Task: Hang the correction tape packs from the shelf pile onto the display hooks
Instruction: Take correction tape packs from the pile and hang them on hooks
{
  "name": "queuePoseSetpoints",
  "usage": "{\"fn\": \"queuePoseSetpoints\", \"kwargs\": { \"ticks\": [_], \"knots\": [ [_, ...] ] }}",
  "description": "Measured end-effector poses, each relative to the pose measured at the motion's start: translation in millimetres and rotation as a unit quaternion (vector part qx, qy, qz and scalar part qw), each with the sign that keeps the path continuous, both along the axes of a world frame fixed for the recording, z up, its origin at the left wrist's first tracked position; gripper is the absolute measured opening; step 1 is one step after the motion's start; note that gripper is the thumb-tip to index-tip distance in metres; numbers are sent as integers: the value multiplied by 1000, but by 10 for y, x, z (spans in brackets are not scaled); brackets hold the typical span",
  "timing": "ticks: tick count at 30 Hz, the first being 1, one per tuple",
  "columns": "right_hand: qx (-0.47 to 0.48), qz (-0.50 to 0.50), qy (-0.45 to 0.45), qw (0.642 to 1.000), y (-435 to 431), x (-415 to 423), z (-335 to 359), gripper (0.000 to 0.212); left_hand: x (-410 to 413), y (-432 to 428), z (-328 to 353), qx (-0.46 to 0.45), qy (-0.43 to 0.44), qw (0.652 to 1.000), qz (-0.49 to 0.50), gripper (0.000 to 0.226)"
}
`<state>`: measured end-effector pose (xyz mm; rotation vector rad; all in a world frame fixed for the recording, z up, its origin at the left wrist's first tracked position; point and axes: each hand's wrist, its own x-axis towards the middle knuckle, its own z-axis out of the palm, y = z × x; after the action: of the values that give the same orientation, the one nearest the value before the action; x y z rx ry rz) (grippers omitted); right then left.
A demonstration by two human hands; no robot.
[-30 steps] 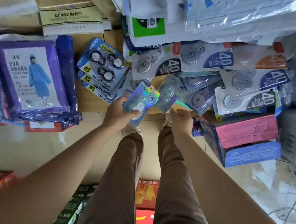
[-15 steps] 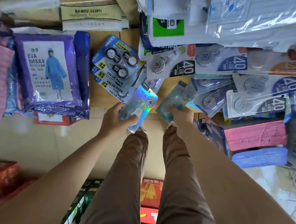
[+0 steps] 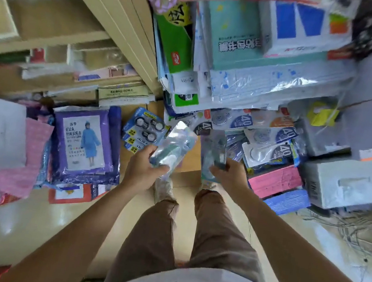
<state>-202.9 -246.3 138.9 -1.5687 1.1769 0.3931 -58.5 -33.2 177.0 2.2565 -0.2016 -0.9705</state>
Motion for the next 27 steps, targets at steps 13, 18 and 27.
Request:
{"fn": "queuePoseSetpoints", "kwargs": {
  "ticks": [13,18,27],
  "knots": [
    [-121,-34,-321,939,-441,449,2653,38,370,-485,2399,-202,-206,958,-7,32],
    [-216,-2,-409,887,-586,626,3554,47,514,-579,3332,-273,-304,912,25,36],
    [-387,33,-528,755,-813,902,5086,35,774,-577,4941,-348,-542,764,20,46]
  ]
}}
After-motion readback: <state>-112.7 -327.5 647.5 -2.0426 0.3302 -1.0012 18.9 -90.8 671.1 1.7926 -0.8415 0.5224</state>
